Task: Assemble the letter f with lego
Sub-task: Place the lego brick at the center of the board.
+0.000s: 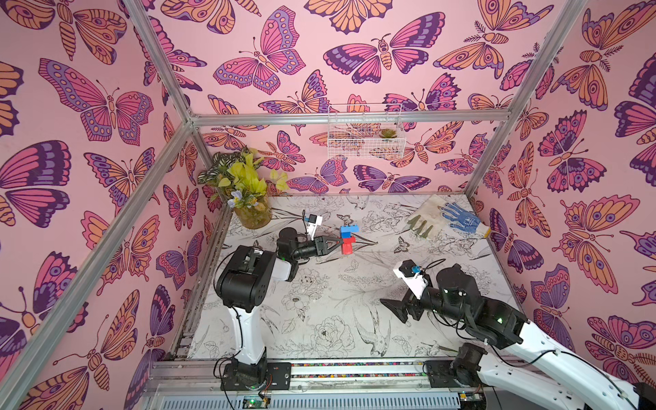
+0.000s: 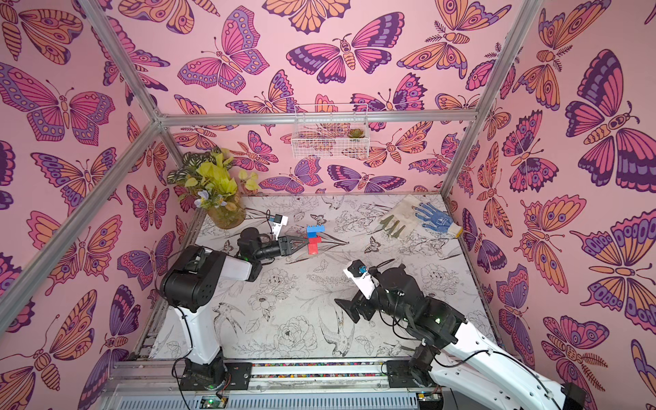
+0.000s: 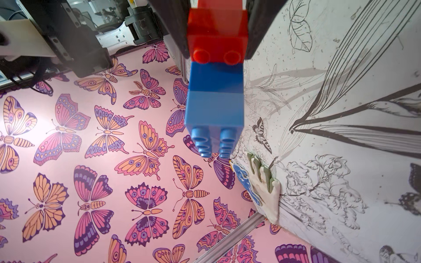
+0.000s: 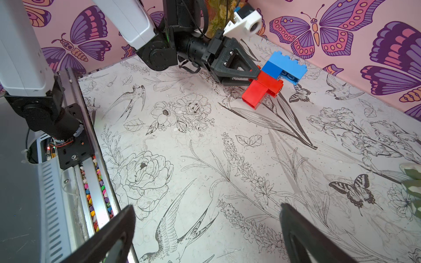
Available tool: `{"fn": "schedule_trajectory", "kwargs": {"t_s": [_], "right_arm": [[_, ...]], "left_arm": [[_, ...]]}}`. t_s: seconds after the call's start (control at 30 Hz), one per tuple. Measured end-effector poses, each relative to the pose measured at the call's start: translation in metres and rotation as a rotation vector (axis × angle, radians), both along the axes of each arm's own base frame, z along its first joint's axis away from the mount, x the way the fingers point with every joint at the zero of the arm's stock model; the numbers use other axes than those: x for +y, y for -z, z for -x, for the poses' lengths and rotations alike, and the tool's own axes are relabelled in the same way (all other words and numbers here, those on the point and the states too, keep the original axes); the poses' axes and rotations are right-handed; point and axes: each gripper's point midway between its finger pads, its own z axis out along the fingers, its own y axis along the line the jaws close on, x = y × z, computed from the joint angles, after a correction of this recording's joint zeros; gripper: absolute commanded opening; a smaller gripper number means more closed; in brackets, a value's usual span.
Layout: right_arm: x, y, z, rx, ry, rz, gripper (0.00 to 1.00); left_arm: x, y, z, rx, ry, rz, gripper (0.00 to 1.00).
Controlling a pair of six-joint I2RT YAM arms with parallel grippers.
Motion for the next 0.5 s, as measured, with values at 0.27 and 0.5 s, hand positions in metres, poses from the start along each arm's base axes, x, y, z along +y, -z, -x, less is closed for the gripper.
{"fn": "schedule_trajectory", "kwargs": {"t_s": [0.27, 0.5], "right_arm": [[0.001, -0.001, -0.001, -0.005, 0.0, -0.007, 0.99], [0.002, 0.001, -0.001, -0.006, 0.0, -0.008, 0.99]], "left_arm": [[-0.001, 0.02, -0.006, 0.077, -0.011, -0.005, 0.26], [-0.001, 0.038, -0.013, 0.135, -0.027, -0.019, 0.27]]}}
